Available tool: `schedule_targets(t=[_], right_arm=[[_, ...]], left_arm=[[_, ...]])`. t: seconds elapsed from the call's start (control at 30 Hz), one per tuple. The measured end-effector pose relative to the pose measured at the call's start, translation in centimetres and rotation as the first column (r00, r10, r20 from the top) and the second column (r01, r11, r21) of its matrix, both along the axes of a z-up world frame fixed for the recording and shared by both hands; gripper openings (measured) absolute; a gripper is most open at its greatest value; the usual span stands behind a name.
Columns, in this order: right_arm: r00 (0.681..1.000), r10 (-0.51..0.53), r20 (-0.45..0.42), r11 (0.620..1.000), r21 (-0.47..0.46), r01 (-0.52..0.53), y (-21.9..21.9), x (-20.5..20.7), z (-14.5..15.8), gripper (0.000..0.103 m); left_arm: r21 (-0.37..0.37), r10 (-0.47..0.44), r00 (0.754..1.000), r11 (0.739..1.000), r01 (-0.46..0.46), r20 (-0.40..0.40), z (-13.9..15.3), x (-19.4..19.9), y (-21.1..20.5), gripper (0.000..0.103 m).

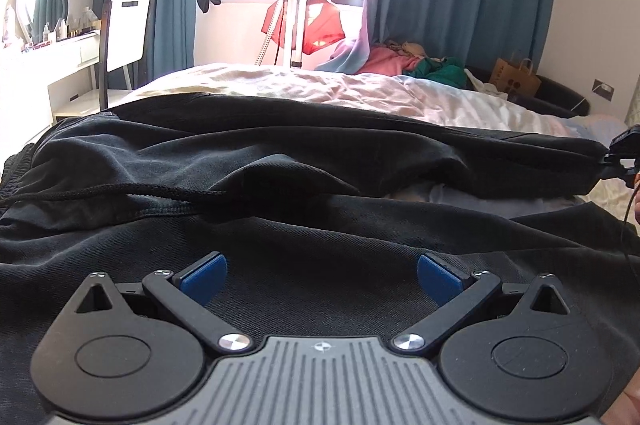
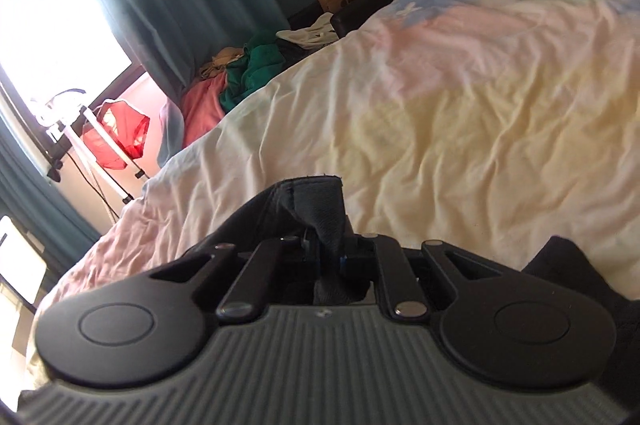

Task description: Fold clothes

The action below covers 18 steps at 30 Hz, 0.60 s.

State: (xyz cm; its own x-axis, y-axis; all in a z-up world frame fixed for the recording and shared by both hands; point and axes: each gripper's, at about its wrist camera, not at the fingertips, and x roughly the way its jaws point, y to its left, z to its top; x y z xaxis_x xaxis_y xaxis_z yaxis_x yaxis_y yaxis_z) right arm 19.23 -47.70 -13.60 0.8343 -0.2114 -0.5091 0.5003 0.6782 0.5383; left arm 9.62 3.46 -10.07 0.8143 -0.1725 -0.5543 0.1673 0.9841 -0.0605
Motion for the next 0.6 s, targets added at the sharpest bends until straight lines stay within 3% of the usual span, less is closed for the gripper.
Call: schedule_targets(t=[0.07, 0.13, 0.23, 0.37, 0.47, 0.53, 0.6], right_arm=[[0.999, -0.024, 0.024, 0.997, 0.076, 0.022, -0.7, -0.7, -1.6, 0.018], [0.998, -0.052, 0.032, 0.989, 0.139, 0.047, -1.2, -1.6, -2.8, 0.038], [0.993, -0.110, 0.044, 0.963, 0.253, 0.096, -2.3, -3.3, -3.4, 0.058], [0.978, -0.172, 0.117, 0.947, 0.293, 0.132, -2.1, -5.8, -1.3, 0.066], [0.985, -0.110, 0.135, 0.955, 0.288, 0.068, -1.3, -6.1, 0.1, 0.068], [0.994, -0.046, 0.096, 0.938, 0.347, 0.010, -0.8, -5.6, -0.2, 0.068], [0.999, 0.026, 0.024, 0.887, 0.461, -0.034, -0.5, -4.5, -2.0, 0.068]], left_arm=[[0.041, -0.003, 1.000, 0.999, 0.003, 0.008, -0.3, 0.0, -0.5, 0.103], [0.076, -0.010, 1.000, 0.997, 0.010, 0.006, -0.5, 0.1, -1.1, 0.102], [0.149, -0.029, 0.999, 0.988, 0.026, 0.019, -0.8, 0.7, -2.0, 0.101], [0.246, -0.072, 0.997, 0.967, 0.062, 0.034, -0.7, 3.4, -3.0, 0.099], [0.318, -0.105, 0.994, 0.944, 0.087, 0.041, -0.6, 5.4, -3.7, 0.093], [0.374, -0.127, 0.991, 0.922, 0.102, 0.041, -1.0, 7.0, -4.3, 0.093], [0.430, -0.144, 0.989, 0.895, 0.119, 0.025, -1.7, 8.9, -4.8, 0.092]])
